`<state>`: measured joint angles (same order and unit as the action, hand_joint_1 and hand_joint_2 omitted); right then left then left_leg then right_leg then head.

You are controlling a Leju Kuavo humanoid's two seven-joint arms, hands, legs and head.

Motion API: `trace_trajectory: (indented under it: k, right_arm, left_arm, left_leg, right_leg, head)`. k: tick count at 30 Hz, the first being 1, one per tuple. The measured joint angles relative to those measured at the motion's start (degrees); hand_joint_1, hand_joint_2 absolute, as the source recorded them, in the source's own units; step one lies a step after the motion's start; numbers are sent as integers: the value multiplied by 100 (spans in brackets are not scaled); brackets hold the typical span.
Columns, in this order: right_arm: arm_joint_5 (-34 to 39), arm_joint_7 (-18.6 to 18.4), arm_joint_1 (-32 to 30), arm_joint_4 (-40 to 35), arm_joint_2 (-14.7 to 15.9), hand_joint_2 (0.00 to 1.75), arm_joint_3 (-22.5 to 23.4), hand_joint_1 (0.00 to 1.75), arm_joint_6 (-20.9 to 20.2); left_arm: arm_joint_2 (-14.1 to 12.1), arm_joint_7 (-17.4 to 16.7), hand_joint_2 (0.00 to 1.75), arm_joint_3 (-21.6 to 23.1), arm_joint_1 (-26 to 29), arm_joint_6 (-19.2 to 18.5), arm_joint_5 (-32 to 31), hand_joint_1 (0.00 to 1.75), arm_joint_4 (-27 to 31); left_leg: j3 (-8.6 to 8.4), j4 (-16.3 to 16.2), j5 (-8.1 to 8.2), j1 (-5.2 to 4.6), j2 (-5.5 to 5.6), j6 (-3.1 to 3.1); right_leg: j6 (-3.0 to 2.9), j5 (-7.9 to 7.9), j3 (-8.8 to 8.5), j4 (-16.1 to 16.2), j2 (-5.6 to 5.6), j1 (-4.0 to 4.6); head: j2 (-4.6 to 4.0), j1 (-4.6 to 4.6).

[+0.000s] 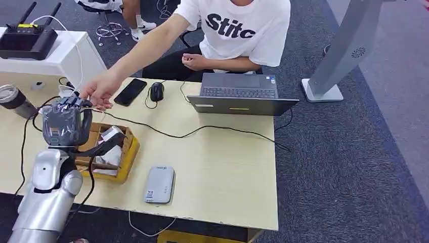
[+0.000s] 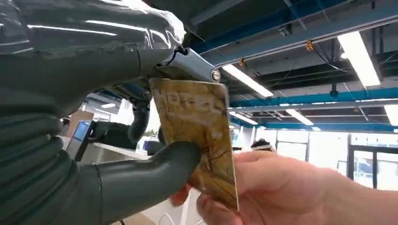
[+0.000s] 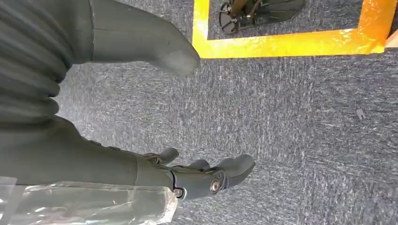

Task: Pass the card to the sensor for recognition and then transmit it.

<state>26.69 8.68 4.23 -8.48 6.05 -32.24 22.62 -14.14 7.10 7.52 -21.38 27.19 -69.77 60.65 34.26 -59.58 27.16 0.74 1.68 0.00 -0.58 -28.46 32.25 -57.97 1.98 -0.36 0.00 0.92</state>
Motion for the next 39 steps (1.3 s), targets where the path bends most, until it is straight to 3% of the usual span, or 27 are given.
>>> trace_trajectory:
  k: [8, 23, 27, 31, 33, 39]
  right_arm:
    - [24, 22, -21, 0, -2, 175, -2, 0, 0]
    - [61, 61, 13, -11, -83, 175, -98, 0, -68]
    - [162, 114, -23, -11, -96, 175, -98, 0, -59]
    - [183, 122, -33, -9, -98, 175, -98, 0, -59]
    - [249, 114, -84, -2, -105, 175, -94, 0, -55]
    - [293, 98, -113, 0, -144, 175, -92, 0, -37]
  left_arm:
    - [120, 254, 175, 166, 229, -85, 195, 175, 107]
    - [677, 446, 175, 1771, 627, -763, 127, 175, 925]
    - [684, 216, 175, 2018, 795, -1080, 265, 175, 1167]
    - [682, 166, 175, 2035, 831, -1147, 297, 175, 1205]
    - [629, -72, 175, 2111, 1045, -1401, 350, 175, 1318]
    - [511, -299, 175, 2173, 1373, -1482, 275, 175, 1342]
  left_leg:
    - [0, -1, 0, 0, 1, 0]
    - [2, -2, 1, -5, 3, 1]
    - [2, -1, 1, -4, 2, 1]
    - [2, -1, 1, -4, 2, 1]
    - [2, 0, 1, -3, 1, 1]
    - [4, 0, 1, -4, 2, 1]
  right_leg:
    - [0, 0, 1, 1, -2, 0]
    - [4, 2, 0, 1, -4, -4]
    - [4, 2, 1, 1, -4, -4]
    - [4, 2, 1, 1, -4, -4]
    - [4, 2, 1, 1, -3, -3]
    - [5, 2, 1, 1, -4, -3]
  head:
    - [0, 0]
    - [0, 0]
    - [0, 0]
    - [0, 0]
    - [0, 2]
    - [0, 0]
